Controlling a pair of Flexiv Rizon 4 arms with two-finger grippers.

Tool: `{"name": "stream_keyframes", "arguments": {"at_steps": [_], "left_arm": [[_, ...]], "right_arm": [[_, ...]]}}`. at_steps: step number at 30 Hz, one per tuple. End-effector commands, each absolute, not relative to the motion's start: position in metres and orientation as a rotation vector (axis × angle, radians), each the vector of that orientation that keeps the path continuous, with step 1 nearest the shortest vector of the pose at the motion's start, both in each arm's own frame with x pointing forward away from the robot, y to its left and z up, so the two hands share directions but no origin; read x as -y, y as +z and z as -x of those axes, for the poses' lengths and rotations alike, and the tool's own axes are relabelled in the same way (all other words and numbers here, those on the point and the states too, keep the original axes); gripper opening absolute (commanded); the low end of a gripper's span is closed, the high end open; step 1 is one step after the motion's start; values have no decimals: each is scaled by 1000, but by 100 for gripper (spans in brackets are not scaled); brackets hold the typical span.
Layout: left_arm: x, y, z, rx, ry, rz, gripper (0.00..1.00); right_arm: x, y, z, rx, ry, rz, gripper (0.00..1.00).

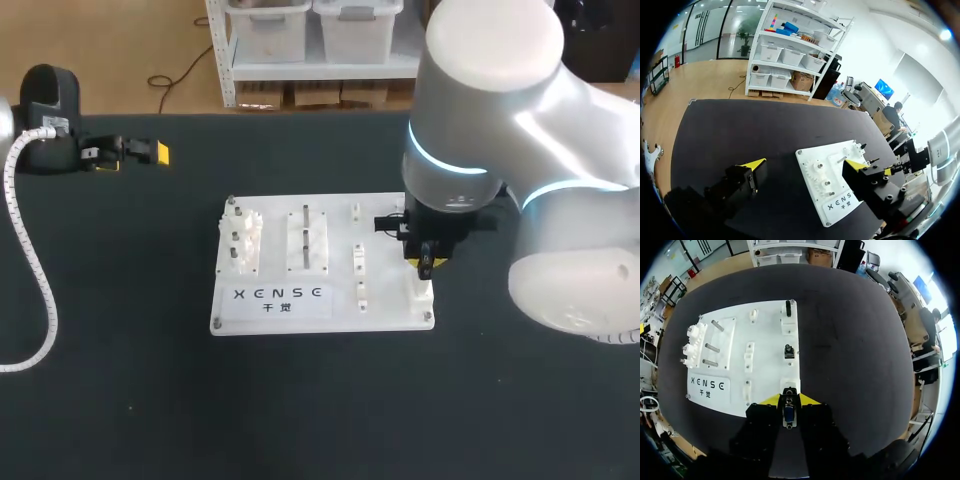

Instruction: Insert the USB connector, Ethernet cable, and multi-pin plug into their matching sockets one by one.

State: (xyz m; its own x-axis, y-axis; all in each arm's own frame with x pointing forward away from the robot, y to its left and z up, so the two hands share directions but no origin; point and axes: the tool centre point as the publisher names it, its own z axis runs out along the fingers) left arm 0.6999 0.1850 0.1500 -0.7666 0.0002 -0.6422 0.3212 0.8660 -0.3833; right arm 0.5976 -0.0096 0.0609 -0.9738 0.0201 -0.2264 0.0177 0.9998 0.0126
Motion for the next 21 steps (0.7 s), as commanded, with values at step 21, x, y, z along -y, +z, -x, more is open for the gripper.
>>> {"name": "stream_keyframes", "arguments": {"at_steps": [21], "left_arm": [[-185, 150, -700, -2374, -636, -231, 100]], "right_arm": [[9, 50, -593, -2907, 9, -37, 0]]}}
